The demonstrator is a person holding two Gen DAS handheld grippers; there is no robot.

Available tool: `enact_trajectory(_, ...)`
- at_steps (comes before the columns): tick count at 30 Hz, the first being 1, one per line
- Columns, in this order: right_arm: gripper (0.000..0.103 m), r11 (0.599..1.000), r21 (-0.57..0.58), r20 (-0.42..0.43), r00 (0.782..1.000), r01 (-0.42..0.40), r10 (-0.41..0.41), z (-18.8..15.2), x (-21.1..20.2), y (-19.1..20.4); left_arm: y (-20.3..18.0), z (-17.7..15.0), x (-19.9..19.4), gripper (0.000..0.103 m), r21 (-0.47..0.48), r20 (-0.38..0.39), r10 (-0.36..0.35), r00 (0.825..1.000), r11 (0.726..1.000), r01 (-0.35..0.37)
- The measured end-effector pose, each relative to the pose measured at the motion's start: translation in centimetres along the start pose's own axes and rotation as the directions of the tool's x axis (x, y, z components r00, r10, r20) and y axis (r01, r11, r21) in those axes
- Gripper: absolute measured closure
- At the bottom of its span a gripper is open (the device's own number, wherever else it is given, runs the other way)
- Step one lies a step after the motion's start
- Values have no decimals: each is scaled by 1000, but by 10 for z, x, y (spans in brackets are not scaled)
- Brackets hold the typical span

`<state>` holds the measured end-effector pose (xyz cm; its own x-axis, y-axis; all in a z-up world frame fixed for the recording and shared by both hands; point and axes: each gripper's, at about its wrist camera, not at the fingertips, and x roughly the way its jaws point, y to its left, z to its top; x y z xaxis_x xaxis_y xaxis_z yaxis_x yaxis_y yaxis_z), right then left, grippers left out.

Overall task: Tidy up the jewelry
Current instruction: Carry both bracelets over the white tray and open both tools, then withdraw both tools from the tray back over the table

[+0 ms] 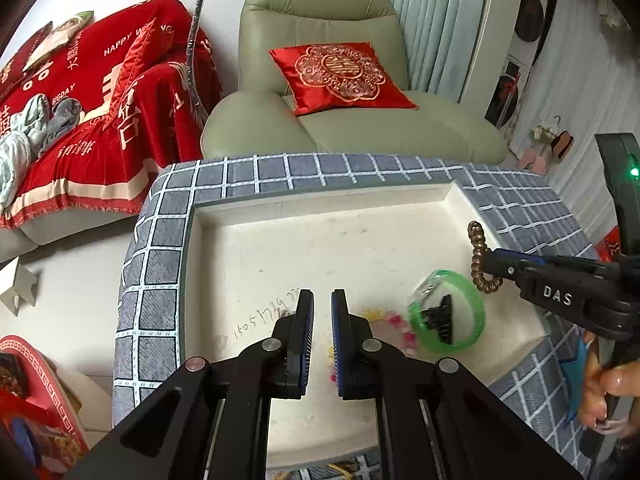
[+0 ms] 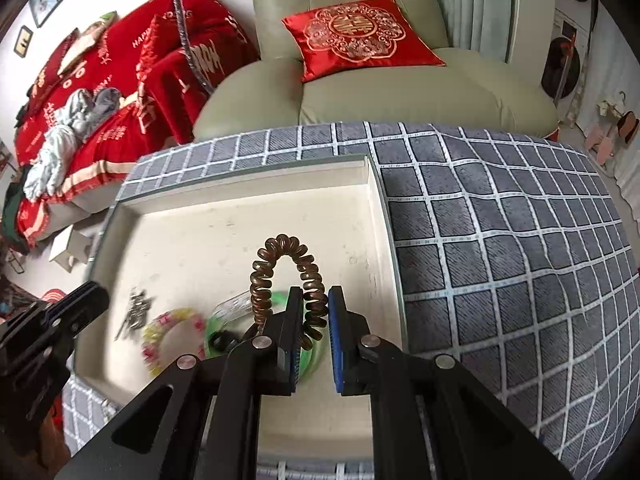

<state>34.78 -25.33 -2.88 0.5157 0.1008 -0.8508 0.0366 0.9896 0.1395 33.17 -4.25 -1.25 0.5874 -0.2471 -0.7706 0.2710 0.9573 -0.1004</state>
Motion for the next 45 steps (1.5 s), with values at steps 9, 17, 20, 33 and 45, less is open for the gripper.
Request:
enact_trajectory(9, 88, 1000, 3, -30, 999, 19, -19, 2, 24, -3, -3, -11, 17, 77, 26, -13, 37, 999, 999, -37)
enact_trajectory(17, 45, 999, 38, -3, 1000, -23, 23, -3, 10, -10, -5, -14, 11, 77, 29, 3, 62, 998, 998, -62)
enact_trajectory(20, 38, 997, 57, 14, 999, -47, 46, -6, -3, -11, -5, -19, 1, 77, 31, 14, 78, 997, 996, -78)
enact_trajectory(33, 28, 992, 28, 45, 991, -126, 125, -92, -68, 5, 21, -71, -58, 77, -55, 41, 82, 996, 995, -80)
enact_trajectory(45, 28, 989, 31, -8, 989, -147, 147, -169, -86, 2, 32, -115, -71, 76, -111, -1, 71, 997, 991, -71)
